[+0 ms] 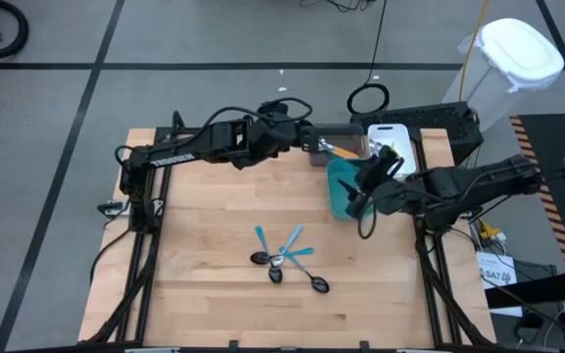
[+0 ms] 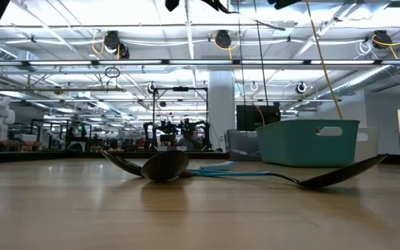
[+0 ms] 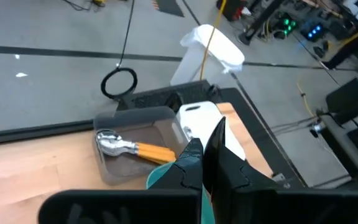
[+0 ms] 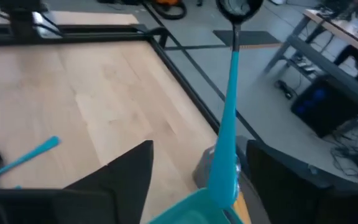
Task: Sort silverware by color (type)
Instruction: Put the blue spoon into the green bin
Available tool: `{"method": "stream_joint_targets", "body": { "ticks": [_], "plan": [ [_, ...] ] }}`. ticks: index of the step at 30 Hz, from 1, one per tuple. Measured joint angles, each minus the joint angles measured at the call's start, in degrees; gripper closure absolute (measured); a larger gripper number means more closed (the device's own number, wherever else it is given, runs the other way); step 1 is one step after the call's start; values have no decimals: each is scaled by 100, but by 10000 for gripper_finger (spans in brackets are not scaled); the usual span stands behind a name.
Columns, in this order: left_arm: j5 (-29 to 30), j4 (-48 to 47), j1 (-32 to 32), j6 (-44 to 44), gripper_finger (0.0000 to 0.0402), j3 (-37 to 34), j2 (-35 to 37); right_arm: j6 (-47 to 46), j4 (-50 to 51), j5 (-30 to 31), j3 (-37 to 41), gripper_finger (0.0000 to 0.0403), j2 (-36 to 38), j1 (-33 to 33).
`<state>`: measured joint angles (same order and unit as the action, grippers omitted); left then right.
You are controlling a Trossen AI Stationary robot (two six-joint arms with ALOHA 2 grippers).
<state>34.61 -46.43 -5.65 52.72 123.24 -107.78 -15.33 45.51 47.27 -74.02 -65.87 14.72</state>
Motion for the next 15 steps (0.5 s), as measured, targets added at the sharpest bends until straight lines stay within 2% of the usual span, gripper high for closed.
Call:
{"method": "stream_joint_targets", "body": {
  "ticks": [6,11,15],
  "plan": [
    [171,4,15,35,390,0,0,-448,354,56,-2,125,-113,-156],
    [165,0,8,35,388,0,0,-811,773,28,-4,134,-58,-407],
    [154,2,0,40,387,-2,0,-751,745,-289,-9,143,-6,-653]
  ]
}}
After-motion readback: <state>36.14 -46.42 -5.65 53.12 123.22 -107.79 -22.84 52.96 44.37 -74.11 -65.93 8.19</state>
